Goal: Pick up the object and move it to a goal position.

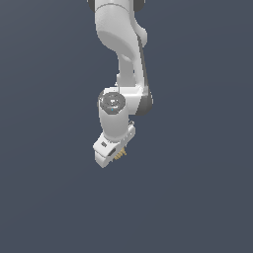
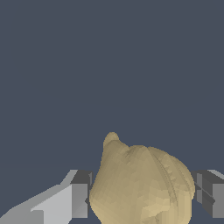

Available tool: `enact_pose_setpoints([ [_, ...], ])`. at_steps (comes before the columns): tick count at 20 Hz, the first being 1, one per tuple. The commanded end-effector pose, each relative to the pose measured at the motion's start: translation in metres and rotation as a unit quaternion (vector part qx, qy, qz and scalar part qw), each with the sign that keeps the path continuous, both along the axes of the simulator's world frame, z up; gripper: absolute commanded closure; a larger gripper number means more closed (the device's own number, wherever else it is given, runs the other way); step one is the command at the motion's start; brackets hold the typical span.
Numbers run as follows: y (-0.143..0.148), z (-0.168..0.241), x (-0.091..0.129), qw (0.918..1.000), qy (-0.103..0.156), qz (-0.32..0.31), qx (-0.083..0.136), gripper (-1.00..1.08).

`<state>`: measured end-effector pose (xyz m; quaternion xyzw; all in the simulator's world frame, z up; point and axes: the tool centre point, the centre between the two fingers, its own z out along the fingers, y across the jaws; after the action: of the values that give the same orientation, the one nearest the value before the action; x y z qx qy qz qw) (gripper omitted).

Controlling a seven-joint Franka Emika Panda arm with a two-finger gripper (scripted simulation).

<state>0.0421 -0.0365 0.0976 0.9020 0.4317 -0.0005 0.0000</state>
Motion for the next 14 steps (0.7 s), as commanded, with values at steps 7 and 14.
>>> enact_pose_setpoints([
  [7,-0.056,0.059,-0.021,1.0,0.0,0.0,0.0,1.08],
  [14,-0.08,0.085,-0.029,1.0,-0.001,0.0,0.0,1.08],
])
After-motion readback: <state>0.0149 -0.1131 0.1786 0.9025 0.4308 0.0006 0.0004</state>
